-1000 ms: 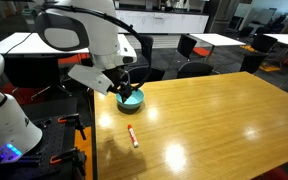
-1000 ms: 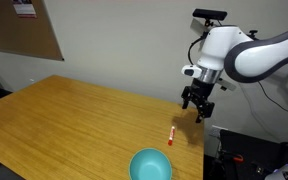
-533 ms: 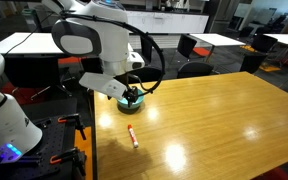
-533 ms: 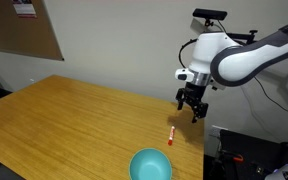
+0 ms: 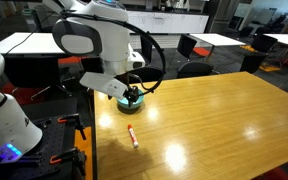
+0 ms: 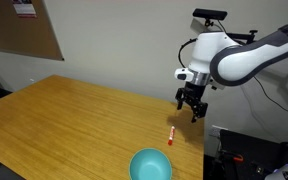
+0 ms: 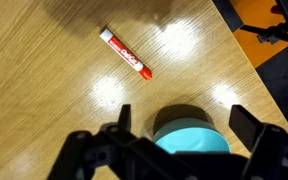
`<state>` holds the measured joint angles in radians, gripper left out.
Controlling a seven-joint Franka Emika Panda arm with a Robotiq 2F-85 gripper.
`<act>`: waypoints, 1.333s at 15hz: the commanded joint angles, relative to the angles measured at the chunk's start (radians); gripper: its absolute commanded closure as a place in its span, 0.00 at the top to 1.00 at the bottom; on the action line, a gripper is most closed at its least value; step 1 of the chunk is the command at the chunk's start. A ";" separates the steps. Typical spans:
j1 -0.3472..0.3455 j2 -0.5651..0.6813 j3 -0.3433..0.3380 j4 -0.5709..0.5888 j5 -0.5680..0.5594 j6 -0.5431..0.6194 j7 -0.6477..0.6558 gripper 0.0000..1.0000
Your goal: Put the marker in the teal bowl
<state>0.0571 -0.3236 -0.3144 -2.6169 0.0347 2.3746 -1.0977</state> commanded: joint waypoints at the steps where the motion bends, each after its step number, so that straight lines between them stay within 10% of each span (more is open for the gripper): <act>1: -0.032 0.002 0.033 0.001 0.015 -0.003 -0.010 1.00; 20: -0.089 -0.002 0.087 -0.032 -0.206 0.049 -0.169 1.00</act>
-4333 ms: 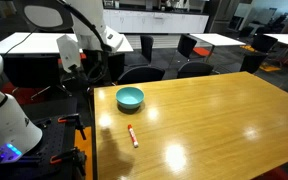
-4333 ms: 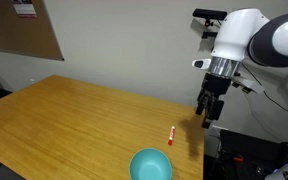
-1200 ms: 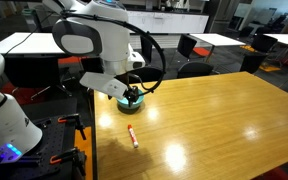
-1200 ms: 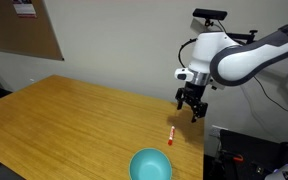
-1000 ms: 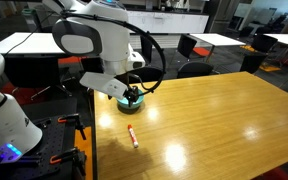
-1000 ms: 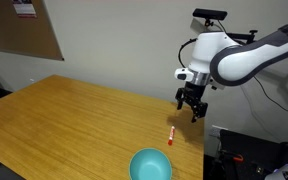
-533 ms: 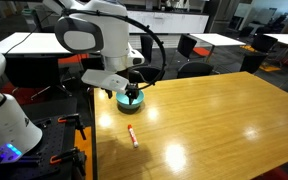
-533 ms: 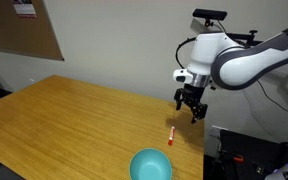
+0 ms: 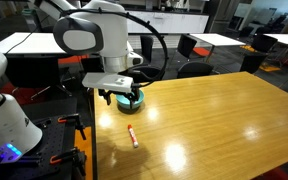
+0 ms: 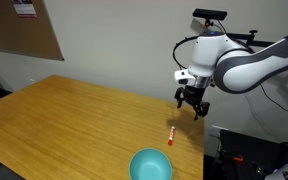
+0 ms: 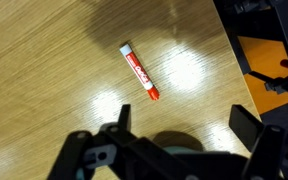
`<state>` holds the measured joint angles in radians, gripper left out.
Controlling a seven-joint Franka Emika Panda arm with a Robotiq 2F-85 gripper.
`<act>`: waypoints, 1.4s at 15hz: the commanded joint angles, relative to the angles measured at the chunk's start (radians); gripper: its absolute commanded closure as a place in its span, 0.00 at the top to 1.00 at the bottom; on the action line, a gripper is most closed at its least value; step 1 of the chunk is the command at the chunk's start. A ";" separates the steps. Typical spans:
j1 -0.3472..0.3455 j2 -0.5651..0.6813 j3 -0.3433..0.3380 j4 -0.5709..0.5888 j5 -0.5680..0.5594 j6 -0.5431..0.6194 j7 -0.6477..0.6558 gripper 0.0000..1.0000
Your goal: Put the marker in the teal bowl
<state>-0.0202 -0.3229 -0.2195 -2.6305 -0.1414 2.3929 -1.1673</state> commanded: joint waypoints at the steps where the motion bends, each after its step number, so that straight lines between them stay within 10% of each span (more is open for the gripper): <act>1: -0.011 0.002 -0.011 -0.020 -0.032 0.035 -0.139 1.00; 11: -0.029 0.058 -0.015 -0.046 -0.021 0.153 -0.393 1.00; 21: -0.045 0.153 0.003 -0.071 -0.006 0.295 -0.357 1.00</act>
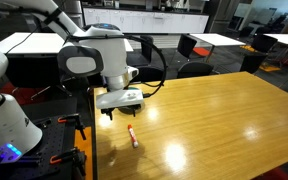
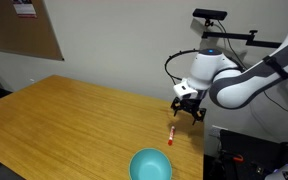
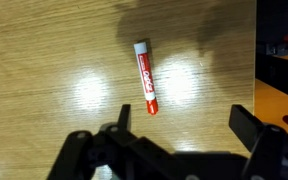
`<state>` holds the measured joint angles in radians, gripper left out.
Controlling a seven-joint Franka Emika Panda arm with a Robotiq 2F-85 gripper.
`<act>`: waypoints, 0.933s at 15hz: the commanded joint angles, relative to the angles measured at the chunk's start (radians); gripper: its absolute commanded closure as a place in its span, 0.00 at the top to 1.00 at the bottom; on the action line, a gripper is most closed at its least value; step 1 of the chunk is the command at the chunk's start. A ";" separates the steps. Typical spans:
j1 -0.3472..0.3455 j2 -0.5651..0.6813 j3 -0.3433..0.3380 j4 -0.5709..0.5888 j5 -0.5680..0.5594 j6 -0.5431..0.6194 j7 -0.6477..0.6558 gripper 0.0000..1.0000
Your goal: Put the marker in the teal bowl
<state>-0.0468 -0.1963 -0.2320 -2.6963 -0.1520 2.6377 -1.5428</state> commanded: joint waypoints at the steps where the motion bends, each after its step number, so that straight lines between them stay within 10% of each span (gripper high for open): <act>1: -0.019 0.036 0.017 -0.004 0.006 0.058 0.022 1.00; 14: -0.030 0.171 0.056 0.017 0.001 0.166 0.091 1.00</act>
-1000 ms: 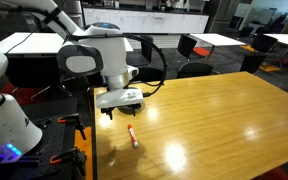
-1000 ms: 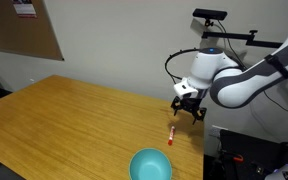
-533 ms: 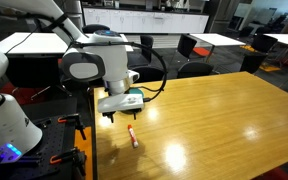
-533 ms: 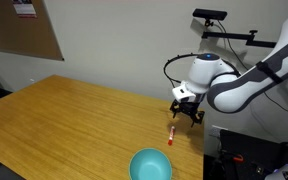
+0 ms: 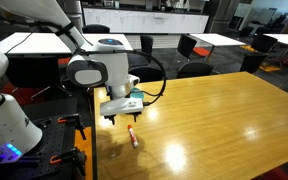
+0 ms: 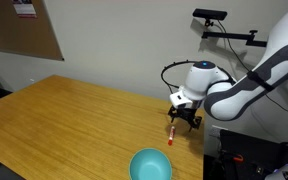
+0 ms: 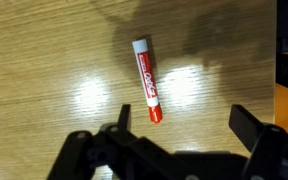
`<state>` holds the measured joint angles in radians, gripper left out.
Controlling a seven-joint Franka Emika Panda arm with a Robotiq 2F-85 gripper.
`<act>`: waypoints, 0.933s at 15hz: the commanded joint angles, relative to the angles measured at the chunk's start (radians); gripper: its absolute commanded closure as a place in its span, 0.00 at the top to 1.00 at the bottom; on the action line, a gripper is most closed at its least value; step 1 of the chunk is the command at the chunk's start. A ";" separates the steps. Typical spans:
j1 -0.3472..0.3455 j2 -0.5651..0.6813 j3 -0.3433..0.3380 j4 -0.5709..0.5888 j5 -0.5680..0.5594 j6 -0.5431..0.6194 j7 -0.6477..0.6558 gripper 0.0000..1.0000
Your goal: Put the marker in the teal bowl
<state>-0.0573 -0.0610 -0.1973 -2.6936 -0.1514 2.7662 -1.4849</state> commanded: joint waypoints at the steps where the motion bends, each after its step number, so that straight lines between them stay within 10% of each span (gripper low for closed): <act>1: -0.020 0.045 0.023 0.016 0.005 0.045 0.033 1.00; 14: -0.055 0.166 0.071 0.060 0.066 0.093 0.043 1.00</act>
<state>-0.0798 0.0725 -0.1605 -2.6535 -0.1307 2.8221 -1.4082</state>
